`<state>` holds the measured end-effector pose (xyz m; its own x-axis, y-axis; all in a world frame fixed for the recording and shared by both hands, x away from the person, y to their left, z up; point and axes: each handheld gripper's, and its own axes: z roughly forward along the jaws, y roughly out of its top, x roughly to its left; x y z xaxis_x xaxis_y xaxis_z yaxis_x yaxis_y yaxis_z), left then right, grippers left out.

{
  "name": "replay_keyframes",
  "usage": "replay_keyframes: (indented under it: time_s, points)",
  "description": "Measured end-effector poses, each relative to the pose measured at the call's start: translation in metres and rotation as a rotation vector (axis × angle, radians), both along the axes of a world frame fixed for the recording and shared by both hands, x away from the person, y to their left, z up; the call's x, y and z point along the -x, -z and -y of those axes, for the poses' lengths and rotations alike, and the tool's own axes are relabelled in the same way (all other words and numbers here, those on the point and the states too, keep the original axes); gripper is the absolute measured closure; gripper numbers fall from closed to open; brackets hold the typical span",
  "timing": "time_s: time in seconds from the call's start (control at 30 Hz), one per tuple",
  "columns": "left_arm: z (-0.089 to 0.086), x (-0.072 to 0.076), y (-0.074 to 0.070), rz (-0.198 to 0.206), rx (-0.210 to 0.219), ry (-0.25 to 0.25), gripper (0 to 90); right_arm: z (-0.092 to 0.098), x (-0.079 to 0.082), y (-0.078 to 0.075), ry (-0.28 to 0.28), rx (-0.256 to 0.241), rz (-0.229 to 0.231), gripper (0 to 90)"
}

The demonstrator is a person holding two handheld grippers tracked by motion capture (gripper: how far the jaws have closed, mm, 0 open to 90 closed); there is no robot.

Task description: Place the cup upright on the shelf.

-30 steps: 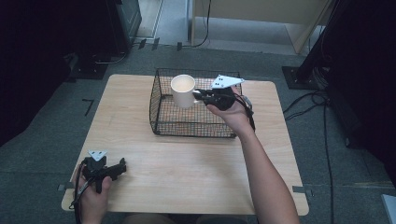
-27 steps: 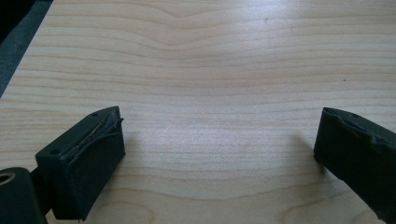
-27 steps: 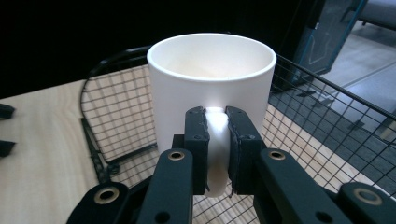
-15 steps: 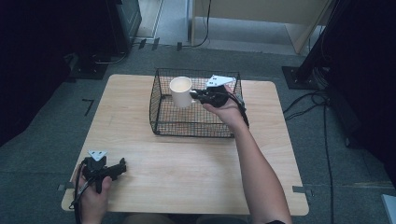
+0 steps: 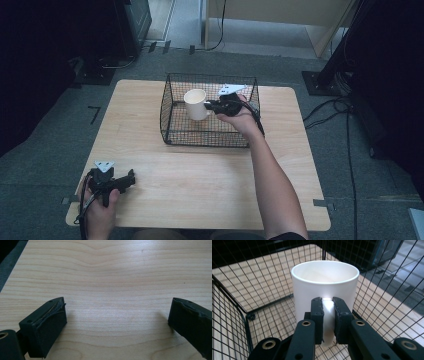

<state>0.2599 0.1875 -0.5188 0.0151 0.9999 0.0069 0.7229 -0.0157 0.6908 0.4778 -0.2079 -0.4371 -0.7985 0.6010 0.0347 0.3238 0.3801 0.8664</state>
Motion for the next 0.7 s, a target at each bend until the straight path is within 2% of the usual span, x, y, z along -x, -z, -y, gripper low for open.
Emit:
replay_keyframes:
  time_s: [0.1, 0.37, 0.47, 0.57, 0.63, 0.7]
  points:
    - [0.0, 0.0, 0.0, 0.0, 0.0, 0.0, 1.9, -0.0006, -0.0012, 0.0025, -0.001, 0.018, -0.018, 80.7]
    - [0.0, 0.0, 0.0, 0.0, 0.0, 0.0, 1.9, -0.0022, -0.0012, 0.0063, -0.006, 0.061, -0.032, 80.6]
    - [0.0, 0.0, 0.0, 0.0, 0.0, 0.0, 1.9, -0.0015, -0.0016, 0.0066, -0.011, 0.055, -0.041, 80.6]
    - [0.0, 0.0, 0.0, 0.0, 0.0, 0.0, 1.9, -0.0029, -0.0005, 0.0065, -0.014, 0.071, -0.047, 80.0]
    - [0.0, 0.0, 0.0, 0.0, 0.0, 0.0, 1.8, -0.0042, 0.0005, 0.0065, -0.017, 0.08, -0.045, 78.5]
    - [0.0, 0.0, 0.0, 0.0, 0.0, 0.0, 1.9, -0.0049, 0.0012, 0.0058, -0.015, 0.072, -0.041, 71.8]
